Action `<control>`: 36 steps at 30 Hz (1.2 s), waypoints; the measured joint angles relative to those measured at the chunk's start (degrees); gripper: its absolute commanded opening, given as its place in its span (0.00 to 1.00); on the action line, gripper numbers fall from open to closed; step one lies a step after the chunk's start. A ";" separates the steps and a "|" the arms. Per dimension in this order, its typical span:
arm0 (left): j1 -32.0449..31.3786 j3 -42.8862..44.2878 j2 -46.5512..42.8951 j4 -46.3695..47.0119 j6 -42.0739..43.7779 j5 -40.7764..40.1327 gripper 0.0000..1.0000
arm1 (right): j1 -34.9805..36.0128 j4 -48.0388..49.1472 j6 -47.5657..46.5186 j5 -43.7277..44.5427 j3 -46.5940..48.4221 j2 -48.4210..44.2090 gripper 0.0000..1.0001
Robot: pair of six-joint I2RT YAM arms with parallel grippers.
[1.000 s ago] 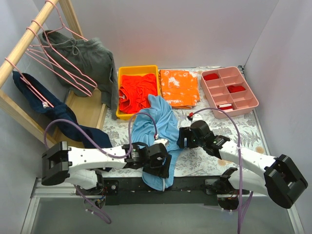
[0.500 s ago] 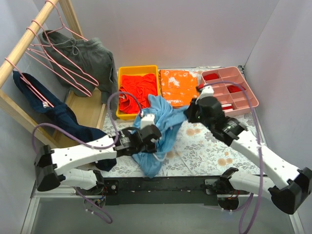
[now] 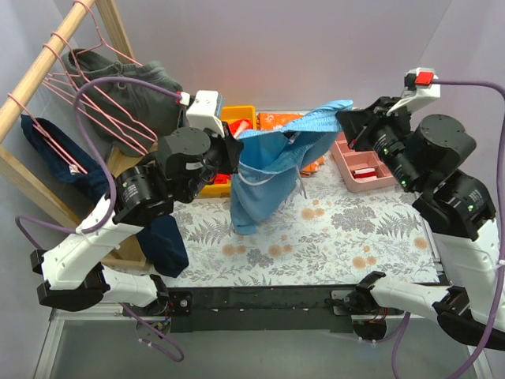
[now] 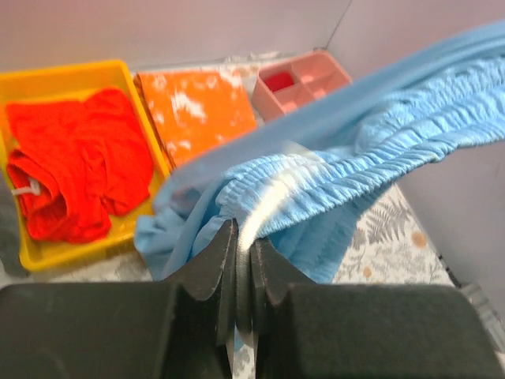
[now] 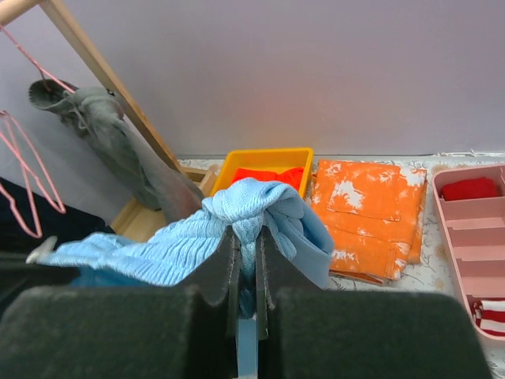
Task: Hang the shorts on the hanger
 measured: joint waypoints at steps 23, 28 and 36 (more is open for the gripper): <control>19.76 -29.83 19.34 19.98 -1.16 31.34 0.36 | -25.59 10.64 8.61 -22.29 -44.61 14.01 0.57; 20.35 -29.53 16.72 20.00 0.37 32.98 0.65 | -26.95 13.62 7.89 -27.98 -45.53 14.08 0.83; 20.59 -19.78 3.04 17.05 2.99 37.51 0.68 | -26.91 16.20 5.86 -30.40 -43.36 7.48 0.84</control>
